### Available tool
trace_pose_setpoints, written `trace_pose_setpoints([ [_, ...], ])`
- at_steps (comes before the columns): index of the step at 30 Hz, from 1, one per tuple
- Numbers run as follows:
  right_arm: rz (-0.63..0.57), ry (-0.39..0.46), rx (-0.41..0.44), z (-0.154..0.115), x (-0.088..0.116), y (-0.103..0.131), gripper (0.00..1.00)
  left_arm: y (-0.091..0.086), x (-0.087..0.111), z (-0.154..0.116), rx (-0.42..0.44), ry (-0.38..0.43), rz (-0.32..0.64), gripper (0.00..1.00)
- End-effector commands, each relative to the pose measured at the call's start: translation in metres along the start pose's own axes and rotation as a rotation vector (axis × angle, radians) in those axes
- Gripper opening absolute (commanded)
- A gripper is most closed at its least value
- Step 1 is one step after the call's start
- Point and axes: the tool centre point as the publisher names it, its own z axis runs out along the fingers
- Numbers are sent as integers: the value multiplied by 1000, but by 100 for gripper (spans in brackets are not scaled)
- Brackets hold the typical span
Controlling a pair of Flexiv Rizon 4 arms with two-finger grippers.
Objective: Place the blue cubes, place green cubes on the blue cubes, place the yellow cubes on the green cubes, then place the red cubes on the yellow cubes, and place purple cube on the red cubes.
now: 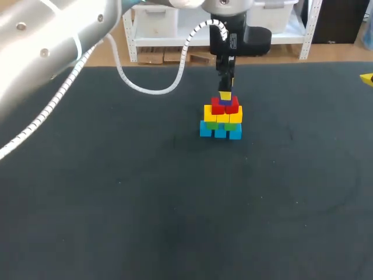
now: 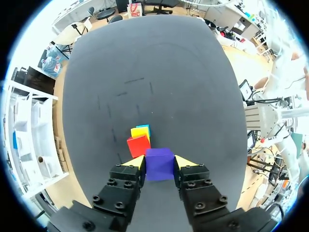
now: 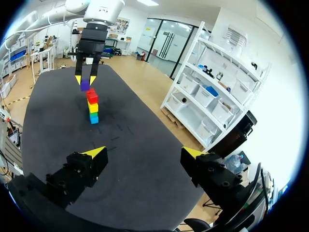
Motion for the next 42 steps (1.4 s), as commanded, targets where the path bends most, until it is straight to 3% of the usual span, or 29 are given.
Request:
trace_pose_setpoints([
  [1, 0, 0, 3, -1, 0, 1, 100, 6, -3, 0, 22, 4, 3, 0],
  [24, 0, 0, 3, -1, 0, 1, 100, 21, 1, 6, 7, 28, -8, 0],
  [31, 0, 0, 3, -1, 0, 1, 100, 24, 2, 8, 16, 26, -7, 9],
  [42, 0, 0, 3, -1, 0, 1, 100, 26, 1, 9, 11, 32, -13, 13],
])
